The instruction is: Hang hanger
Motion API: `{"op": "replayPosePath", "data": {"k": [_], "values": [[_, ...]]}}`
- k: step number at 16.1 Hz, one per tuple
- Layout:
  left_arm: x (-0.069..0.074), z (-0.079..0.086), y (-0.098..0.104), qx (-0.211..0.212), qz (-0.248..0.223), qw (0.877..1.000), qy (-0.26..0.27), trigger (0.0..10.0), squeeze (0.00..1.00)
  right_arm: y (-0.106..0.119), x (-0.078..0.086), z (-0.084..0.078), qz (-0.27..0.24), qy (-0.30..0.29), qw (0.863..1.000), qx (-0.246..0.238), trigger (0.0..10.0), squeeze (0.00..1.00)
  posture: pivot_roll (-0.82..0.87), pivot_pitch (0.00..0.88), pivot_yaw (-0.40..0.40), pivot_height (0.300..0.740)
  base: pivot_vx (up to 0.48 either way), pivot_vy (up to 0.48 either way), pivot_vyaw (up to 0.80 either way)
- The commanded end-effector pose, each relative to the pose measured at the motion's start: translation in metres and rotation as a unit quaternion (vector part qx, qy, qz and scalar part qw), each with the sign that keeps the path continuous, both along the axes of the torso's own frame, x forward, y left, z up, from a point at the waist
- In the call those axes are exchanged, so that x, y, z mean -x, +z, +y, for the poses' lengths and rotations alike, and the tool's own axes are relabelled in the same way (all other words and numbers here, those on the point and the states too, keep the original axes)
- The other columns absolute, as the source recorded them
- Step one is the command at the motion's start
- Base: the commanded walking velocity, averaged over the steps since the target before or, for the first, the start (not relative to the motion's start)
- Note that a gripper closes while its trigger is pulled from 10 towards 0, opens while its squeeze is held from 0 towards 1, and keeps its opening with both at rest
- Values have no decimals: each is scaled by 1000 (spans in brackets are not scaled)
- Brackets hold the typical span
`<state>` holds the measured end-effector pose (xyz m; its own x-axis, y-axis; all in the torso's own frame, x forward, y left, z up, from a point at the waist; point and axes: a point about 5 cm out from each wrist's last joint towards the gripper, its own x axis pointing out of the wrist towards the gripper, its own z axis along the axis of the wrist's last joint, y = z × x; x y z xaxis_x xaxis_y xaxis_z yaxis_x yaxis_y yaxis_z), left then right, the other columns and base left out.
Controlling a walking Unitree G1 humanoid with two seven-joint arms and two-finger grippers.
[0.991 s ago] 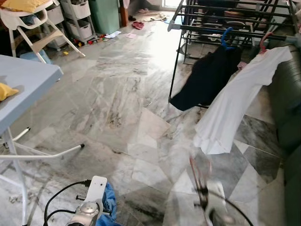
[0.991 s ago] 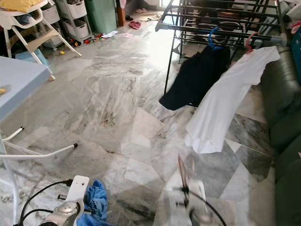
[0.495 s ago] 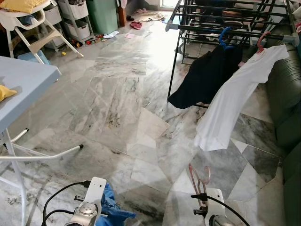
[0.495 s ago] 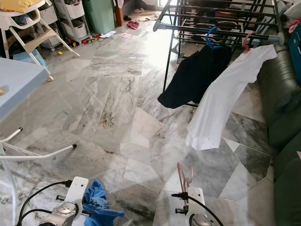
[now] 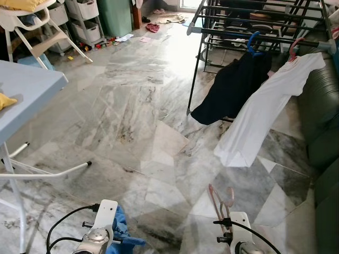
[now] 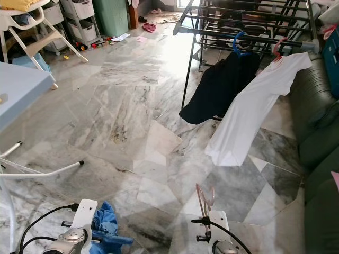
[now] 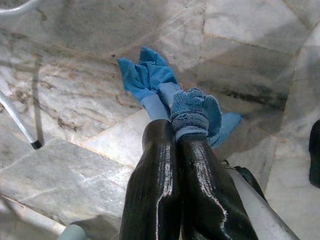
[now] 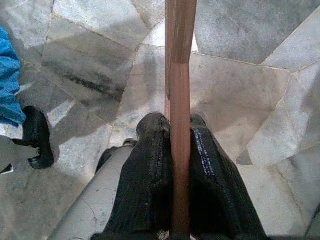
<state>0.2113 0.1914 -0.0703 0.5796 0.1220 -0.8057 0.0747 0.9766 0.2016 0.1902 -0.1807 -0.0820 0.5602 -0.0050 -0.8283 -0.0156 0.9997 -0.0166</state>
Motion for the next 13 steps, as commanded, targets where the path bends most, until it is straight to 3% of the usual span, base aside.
{"op": "replayPosePath", "data": {"k": [1,13], "values": [[3,3,-1,-2,2,1000,14,10000,0,-1,1,1,6,10,1000,1,10000,0,-60,75,-21,740,0,0,0],[-2,5,2,-3,-4,1000,9,10000,0,0,-3,7,4,12,1000,-3,10000,0,-43,60,-11,740,0,0,0]]}}
